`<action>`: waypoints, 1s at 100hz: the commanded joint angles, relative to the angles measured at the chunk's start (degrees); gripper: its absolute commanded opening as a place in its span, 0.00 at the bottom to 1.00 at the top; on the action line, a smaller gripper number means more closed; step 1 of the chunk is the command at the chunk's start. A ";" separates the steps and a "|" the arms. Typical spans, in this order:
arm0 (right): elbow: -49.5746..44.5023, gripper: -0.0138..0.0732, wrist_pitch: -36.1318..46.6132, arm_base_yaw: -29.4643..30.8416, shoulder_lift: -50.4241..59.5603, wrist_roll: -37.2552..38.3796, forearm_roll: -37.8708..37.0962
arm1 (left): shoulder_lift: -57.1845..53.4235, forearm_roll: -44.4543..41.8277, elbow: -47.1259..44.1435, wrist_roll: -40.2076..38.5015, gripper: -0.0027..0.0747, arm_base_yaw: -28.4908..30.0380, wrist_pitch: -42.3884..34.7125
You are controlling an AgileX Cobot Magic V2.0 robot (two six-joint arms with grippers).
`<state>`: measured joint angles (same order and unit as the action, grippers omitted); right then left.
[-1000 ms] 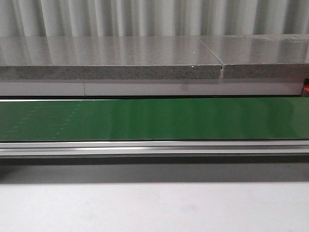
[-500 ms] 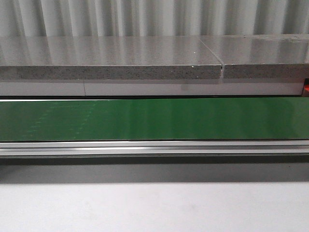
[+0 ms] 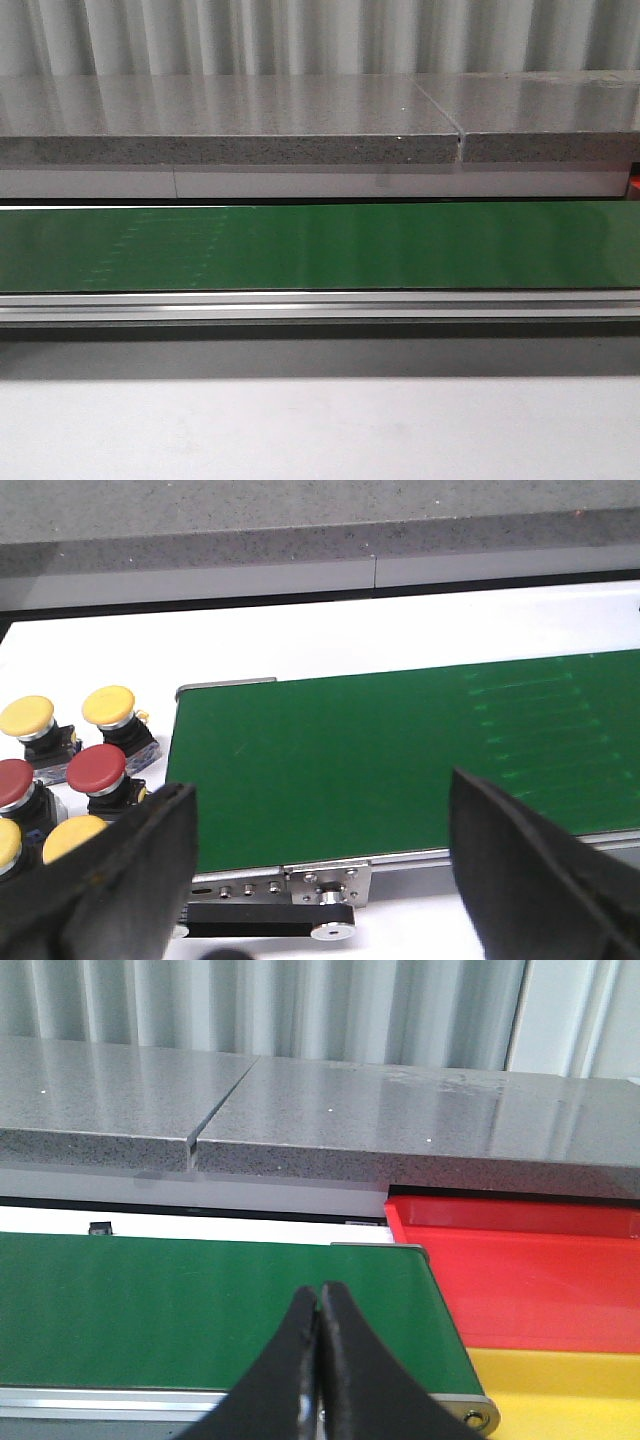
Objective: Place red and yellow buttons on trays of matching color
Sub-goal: 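Move the left gripper over the cluster of red and yellow buttons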
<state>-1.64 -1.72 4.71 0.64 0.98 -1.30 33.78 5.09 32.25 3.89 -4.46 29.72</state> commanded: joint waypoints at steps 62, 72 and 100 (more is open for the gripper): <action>0.34 0.08 4.34 0.03 0.75 -0.22 -0.11 | 19.65 2.98 17.01 -1.82 0.71 5.47 10.50; 0.34 0.08 4.34 0.03 0.75 -0.22 -0.11 | 22.95 2.98 19.51 -3.40 0.71 8.57 12.73; 0.34 0.08 4.34 0.03 0.75 -0.22 -0.11 | 32.11 2.98 24.18 -5.45 0.71 19.60 21.21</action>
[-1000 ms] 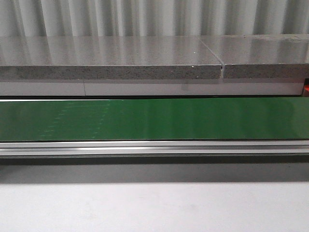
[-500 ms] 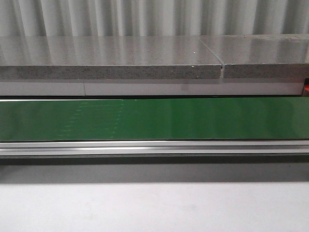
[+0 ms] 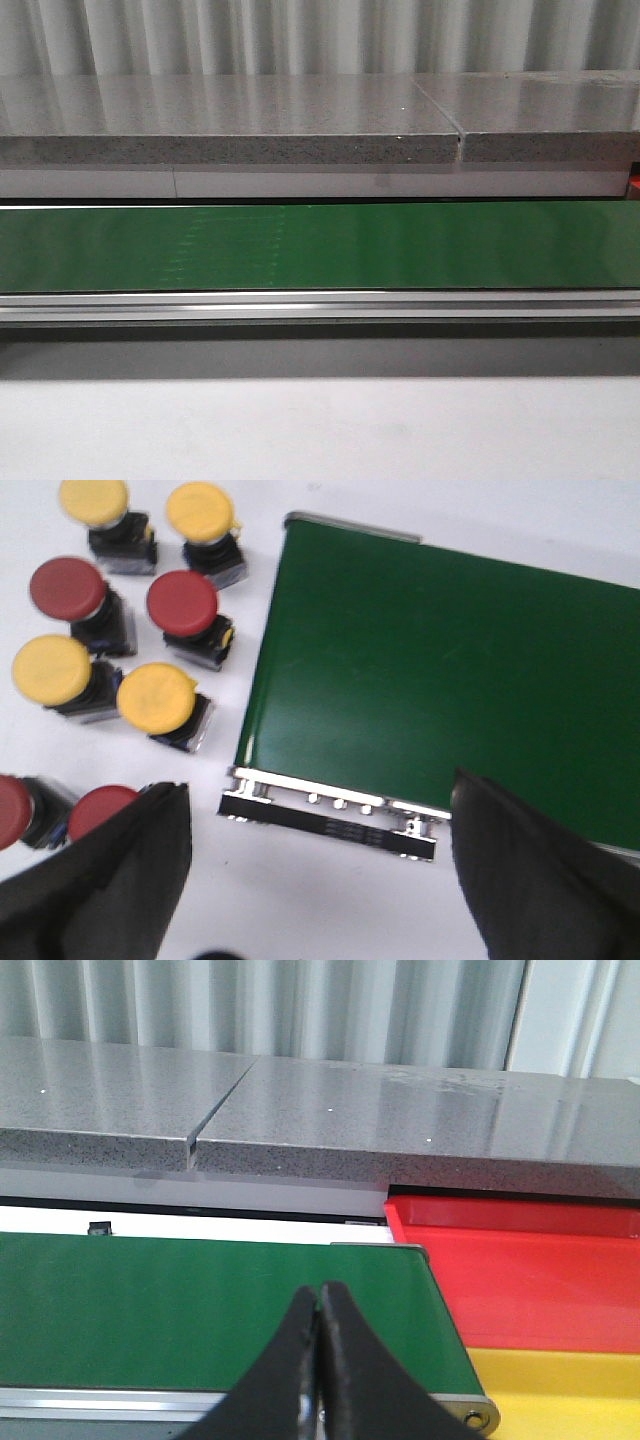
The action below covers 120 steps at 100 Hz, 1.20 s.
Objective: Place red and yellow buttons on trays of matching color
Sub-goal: 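Move the left gripper over the cluster of red and yellow buttons, then grasp a yellow button with the left gripper and lift it over the belt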
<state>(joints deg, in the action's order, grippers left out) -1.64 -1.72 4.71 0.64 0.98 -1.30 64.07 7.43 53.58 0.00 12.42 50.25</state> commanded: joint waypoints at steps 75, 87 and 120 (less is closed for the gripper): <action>0.34 0.08 4.34 0.03 0.75 -0.22 -0.11 | 25.04 1.93 14.54 -14.37 0.71 10.51 9.23; 0.34 0.08 4.34 0.03 0.75 -0.22 -0.11 | 27.32 2.54 15.93 -14.48 0.71 10.51 9.09; 0.34 0.08 4.34 0.03 0.75 -0.22 -0.11 | 31.43 3.13 18.44 -14.48 0.71 10.51 8.54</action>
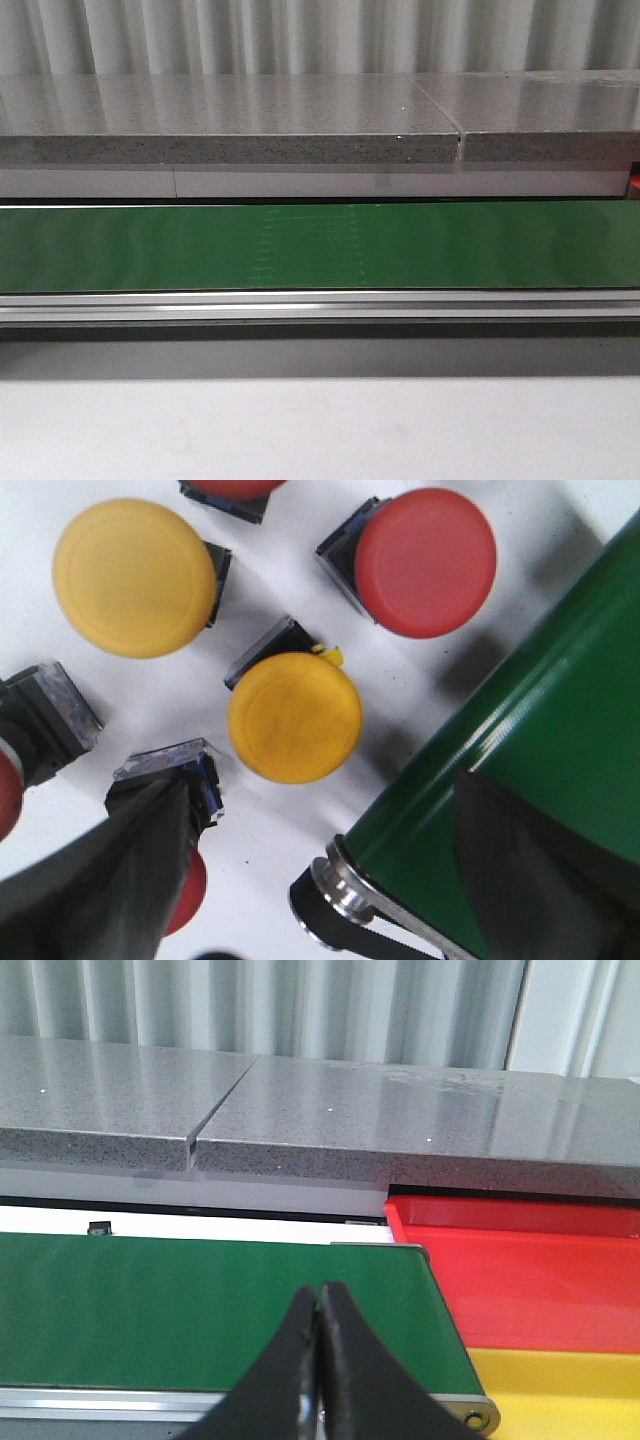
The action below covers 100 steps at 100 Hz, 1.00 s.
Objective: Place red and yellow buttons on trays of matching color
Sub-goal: 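Grasp a yellow button with the left gripper and lift it over the belt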
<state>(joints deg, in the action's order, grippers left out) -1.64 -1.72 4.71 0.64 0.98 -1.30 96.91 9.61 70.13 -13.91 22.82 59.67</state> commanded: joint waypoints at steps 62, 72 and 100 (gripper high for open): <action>0.34 0.08 4.34 0.03 0.75 -0.22 -0.11 | 2.25 0.05 2.00 -0.57 0.70 0.11 -3.28; 0.34 0.08 4.34 0.03 0.75 -0.22 -0.11 | 2.94 0.05 2.00 -0.57 0.70 0.11 -3.25; 0.34 0.08 4.34 0.03 0.75 -0.22 -0.11 | 3.26 -0.07 2.00 -0.57 0.52 0.11 -3.47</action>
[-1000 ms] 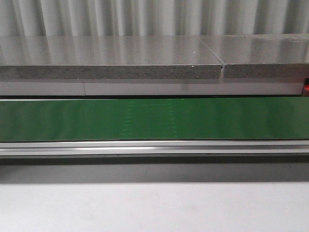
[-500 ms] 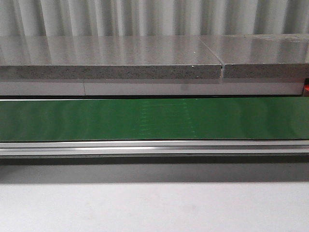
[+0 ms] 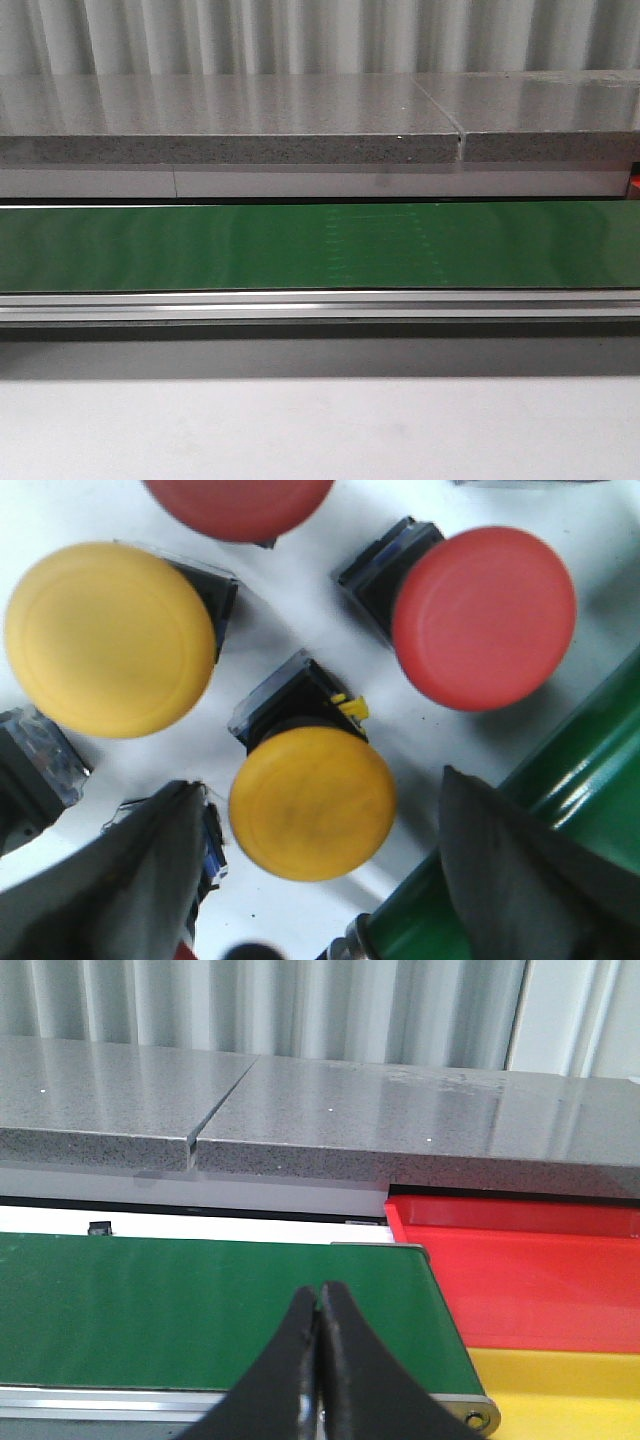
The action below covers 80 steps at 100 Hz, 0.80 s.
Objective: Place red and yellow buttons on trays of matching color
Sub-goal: 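Grasp a yellow button with the left gripper and lift it over the belt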
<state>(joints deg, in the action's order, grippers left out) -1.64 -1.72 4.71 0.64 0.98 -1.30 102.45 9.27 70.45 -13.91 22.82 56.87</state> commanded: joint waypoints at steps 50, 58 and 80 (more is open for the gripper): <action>0.34 0.08 4.34 0.03 0.75 -0.22 -0.11 | -3.33 0.27 1.68 -0.57 0.31 0.11 0.23; 0.34 0.08 4.34 0.03 0.75 -0.22 -0.11 | -4.80 0.15 1.68 -0.57 0.31 0.11 0.94; 0.34 0.08 4.34 0.03 0.75 -0.22 -0.11 | -11.21 -1.18 1.68 -0.57 0.30 -0.24 2.13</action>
<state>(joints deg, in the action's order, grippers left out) -1.64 -1.72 4.71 0.64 0.98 -1.30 96.32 8.37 70.45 -13.91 22.82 58.47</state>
